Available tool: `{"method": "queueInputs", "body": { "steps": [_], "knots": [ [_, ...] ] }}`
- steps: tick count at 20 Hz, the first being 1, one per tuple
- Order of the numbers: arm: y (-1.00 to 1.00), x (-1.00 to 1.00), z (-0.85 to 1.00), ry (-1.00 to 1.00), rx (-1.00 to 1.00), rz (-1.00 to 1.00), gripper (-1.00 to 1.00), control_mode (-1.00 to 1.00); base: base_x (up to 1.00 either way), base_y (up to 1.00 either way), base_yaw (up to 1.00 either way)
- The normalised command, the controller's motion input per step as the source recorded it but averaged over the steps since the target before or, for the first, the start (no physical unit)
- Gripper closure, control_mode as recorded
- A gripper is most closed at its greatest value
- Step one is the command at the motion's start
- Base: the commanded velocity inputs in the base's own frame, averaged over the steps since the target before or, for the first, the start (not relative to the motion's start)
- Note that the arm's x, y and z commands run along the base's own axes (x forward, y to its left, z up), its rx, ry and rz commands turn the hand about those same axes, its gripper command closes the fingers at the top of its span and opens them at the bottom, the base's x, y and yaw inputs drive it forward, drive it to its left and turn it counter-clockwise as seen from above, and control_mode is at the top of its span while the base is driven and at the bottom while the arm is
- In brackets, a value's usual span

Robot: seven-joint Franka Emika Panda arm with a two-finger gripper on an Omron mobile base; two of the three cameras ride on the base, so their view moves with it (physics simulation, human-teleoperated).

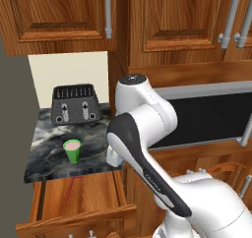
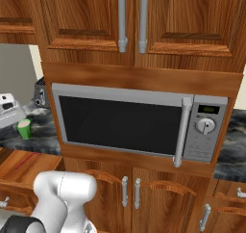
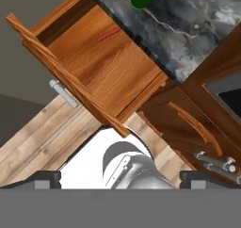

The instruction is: Pick up the straw from the left drawer and put it inside the smoothie cup.

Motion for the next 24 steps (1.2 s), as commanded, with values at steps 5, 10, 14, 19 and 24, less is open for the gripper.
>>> {"method": "queueInputs", "body": {
  "steps": [5,10,14,19,24],
  "knots": [
    [0.71,0.00,-0.69,0.09,0.00,0.17,-1.00,-1.00,0.00,0.00,0.00],
    [0.75,0.00,-0.74,0.05,-0.04,0.22,-1.00,-1.00,0.00,0.00,0.00],
    [0.36,0.00,-0.78,0.04,0.00,0.24,-1.00,-1.00,0.00,0.00,0.00],
    [0.20,0.21,-0.63,0.06,-0.07,0.15,-1.00,-1.00,0.00,0.00,0.00],
    [0.08,0.42,-0.75,0.13,-0.02,0.06,-1.00,-1.00,0.00,0.00,0.00]
  ]
}}
